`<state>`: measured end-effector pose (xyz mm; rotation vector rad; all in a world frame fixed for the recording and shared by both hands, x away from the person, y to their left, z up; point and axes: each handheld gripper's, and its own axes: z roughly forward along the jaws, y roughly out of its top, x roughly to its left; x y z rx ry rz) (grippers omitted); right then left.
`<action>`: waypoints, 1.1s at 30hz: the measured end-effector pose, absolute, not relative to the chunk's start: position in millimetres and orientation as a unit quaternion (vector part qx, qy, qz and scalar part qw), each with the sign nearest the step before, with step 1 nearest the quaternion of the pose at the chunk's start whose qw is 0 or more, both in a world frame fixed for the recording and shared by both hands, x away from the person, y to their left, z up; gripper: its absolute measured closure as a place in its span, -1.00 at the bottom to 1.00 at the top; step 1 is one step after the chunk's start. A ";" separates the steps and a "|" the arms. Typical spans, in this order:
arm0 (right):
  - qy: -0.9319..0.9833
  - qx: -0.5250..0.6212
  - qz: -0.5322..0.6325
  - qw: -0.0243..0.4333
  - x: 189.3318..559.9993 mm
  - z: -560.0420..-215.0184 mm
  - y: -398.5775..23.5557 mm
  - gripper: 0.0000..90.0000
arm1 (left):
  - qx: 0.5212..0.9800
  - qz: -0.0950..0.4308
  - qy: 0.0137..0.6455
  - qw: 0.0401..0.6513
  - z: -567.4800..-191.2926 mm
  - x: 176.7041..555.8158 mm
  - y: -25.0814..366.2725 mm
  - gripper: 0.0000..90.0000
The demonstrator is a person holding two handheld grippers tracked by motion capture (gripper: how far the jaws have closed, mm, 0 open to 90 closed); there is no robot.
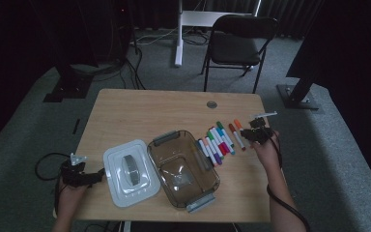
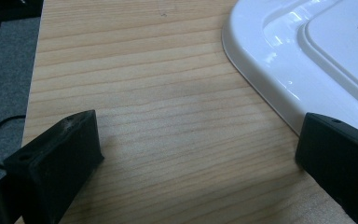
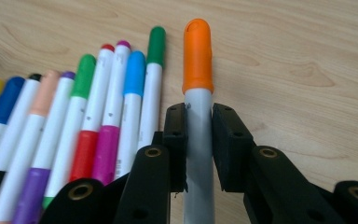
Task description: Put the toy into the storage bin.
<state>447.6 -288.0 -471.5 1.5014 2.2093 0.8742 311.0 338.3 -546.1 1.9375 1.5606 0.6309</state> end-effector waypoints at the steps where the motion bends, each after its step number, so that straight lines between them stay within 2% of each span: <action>1: 0.774 0.528 0.309 0.166 446.0 -468.3 -287.3 0.70 | 0.724 0.236 0.583 0.283 -546.0 311.0 338.4 -0.99; 10: 0.774 0.506 0.334 0.183 424.7 -431.3 -264.0 0.70 | 0.724 0.236 0.583 0.283 -546.1 311.0 338.3 -0.99; 19: 0.778 0.473 0.374 0.178 399.2 -389.4 -225.4 0.70 | 0.724 0.236 0.583 0.284 -546.1 311.1 338.3 -0.99; 33: 0.799 0.418 0.402 0.156 361.3 -357.1 -169.3 0.70 | 0.724 0.235 0.584 0.284 -546.0 311.0 338.2 -0.99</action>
